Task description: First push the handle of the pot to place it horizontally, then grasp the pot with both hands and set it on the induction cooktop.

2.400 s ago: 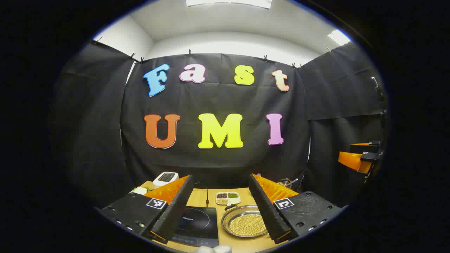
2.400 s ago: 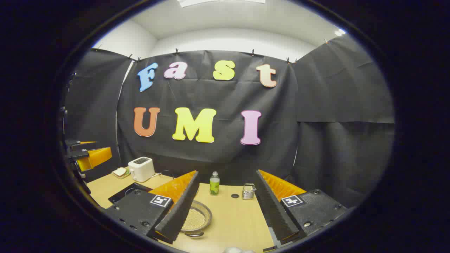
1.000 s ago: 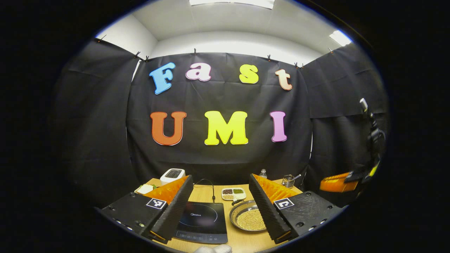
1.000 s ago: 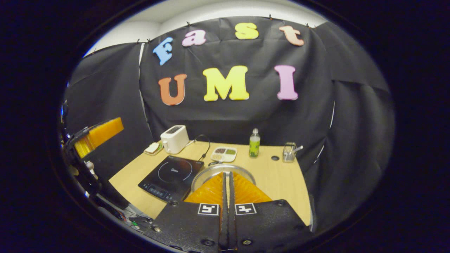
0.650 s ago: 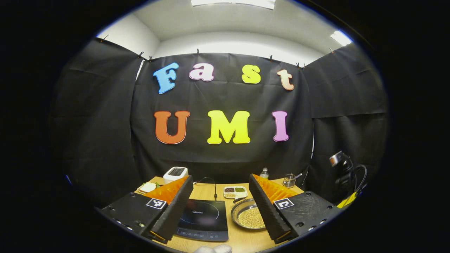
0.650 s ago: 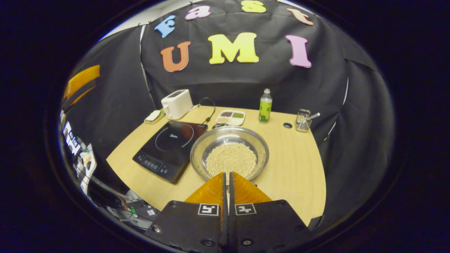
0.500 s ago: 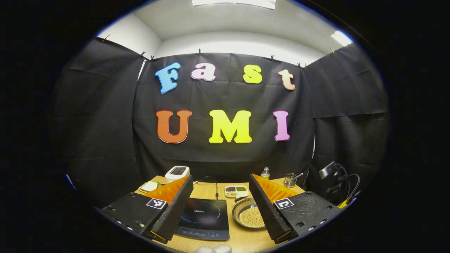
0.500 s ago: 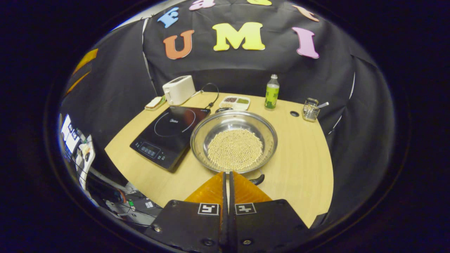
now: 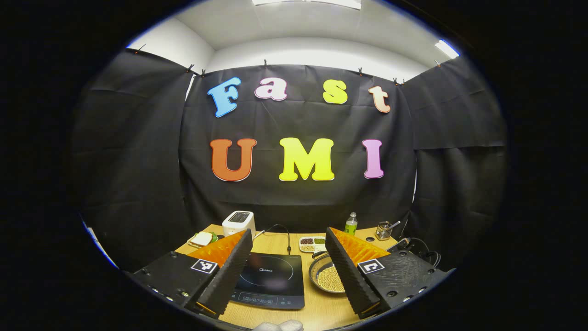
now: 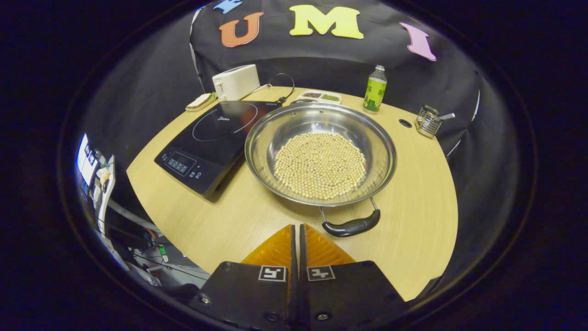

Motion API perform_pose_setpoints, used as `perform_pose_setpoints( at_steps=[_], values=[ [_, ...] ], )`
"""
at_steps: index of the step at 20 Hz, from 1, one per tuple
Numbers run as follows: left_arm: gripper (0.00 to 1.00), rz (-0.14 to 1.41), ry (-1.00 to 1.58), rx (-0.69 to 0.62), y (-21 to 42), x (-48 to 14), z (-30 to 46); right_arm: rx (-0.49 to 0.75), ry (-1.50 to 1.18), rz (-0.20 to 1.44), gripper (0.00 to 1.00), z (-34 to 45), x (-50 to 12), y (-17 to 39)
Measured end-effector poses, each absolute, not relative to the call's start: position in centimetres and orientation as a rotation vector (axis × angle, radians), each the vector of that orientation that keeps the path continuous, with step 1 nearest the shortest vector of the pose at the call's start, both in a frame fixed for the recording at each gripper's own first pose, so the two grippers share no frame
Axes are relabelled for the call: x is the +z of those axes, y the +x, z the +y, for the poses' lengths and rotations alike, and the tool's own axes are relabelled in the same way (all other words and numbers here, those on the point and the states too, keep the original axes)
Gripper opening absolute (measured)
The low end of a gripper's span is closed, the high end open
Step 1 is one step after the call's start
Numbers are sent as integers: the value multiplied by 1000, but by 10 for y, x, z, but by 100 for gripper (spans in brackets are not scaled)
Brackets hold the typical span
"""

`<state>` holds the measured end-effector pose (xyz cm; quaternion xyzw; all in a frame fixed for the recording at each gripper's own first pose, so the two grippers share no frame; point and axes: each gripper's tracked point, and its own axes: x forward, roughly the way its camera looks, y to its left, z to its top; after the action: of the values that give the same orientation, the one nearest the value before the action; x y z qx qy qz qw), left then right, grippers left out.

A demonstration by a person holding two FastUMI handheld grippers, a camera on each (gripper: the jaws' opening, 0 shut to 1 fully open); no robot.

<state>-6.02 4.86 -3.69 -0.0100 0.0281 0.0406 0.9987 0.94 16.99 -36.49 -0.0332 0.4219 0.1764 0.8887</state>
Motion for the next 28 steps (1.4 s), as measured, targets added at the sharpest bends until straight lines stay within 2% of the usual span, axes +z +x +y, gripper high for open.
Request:
perform_pose_setpoints(
  at_steps=[1,2,3,4,6,8,12,13,15,17,19,21,22,28],
  values=[
    [95,60,-20,84,-61,-39,49,365,-60,880,0,171,-368,11],
    [84,66,-16,88,-63,-40,50,366,-56,883,4,172,-371,12],
    [84,70,-11,93,-62,-41,52,361,-57,884,1,171,-373,15],
    [95,74,-8,96,-62,-42,53,360,-56,885,0,171,-375,18],
    [95,80,-11,102,-61,-43,55,357,-42,886,4,171,-379,23],
    [95,87,-18,104,-61,-45,55,350,-39,890,0,168,-382,28],
    [95,86,-23,112,-59,-44,57,342,-11,895,0,162,-387,31],
    [95,88,-23,115,-59,-44,57,341,-8,894,4,160,-386,31],
    [95,90,-21,116,-58,-45,57,336,-9,894,0,156,-387,33],
    [95,91,-21,115,-55,-46,55,335,-6,896,4,153,-388,35],
    [95,94,-25,115,-52,-46,54,333,-6,898,0,150,-388,36],
    [95,94,-33,116,-51,-46,54,330,-6,899,0,145,-388,36],
    [95,95,-35,117,-50,-46,53,329,-5,900,4,144,-389,37],
    [95,106,-28,117,-45,-50,51,318,-3,904,4,133,-390,42]
  ],
)
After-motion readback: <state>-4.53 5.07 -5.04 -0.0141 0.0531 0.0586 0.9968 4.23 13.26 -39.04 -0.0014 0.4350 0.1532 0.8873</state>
